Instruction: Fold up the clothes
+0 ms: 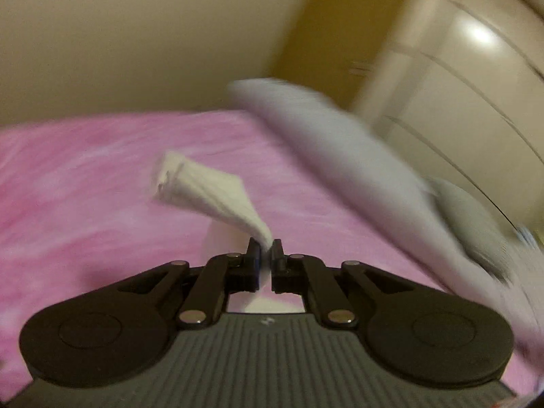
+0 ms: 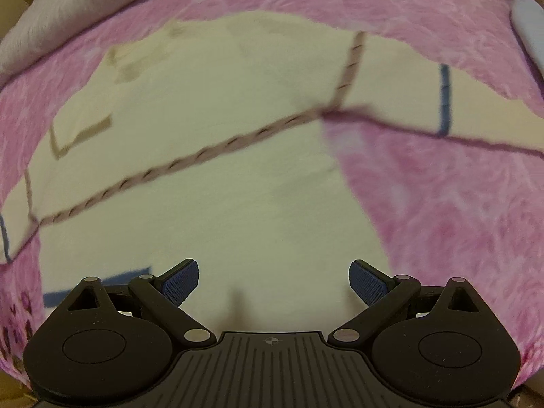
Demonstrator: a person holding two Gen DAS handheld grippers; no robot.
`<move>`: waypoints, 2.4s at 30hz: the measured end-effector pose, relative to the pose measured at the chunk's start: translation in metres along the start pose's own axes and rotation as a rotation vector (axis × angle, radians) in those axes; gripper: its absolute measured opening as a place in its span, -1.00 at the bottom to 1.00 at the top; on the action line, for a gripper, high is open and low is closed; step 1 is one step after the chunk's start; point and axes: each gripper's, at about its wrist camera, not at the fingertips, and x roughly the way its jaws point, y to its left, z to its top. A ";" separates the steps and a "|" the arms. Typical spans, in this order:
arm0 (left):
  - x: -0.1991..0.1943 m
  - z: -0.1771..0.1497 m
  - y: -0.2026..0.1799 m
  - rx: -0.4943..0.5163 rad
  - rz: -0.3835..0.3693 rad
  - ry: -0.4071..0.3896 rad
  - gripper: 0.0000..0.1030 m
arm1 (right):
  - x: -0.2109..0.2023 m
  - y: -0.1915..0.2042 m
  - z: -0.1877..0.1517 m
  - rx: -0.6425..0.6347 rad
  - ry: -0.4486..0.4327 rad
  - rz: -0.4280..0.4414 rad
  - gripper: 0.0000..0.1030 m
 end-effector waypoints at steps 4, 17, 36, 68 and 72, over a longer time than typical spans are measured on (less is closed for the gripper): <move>0.009 -0.046 -0.135 0.151 -0.209 0.053 -0.94 | -0.012 -0.051 0.018 0.025 -0.031 0.021 0.91; 0.064 -0.233 -0.307 0.232 -0.407 0.601 -0.67 | -0.026 -0.207 0.040 0.219 -0.067 0.032 0.91; -0.014 -0.098 -0.119 0.107 0.063 0.363 -0.63 | 0.065 -0.096 0.118 0.374 -0.078 0.651 0.20; 0.052 -0.115 -0.170 0.086 -0.044 0.490 -0.63 | 0.070 -0.231 0.082 0.715 -0.196 0.370 -0.73; 0.048 -0.120 -0.186 0.102 -0.057 0.497 -0.63 | 0.050 -0.323 0.044 1.030 -0.321 0.338 0.22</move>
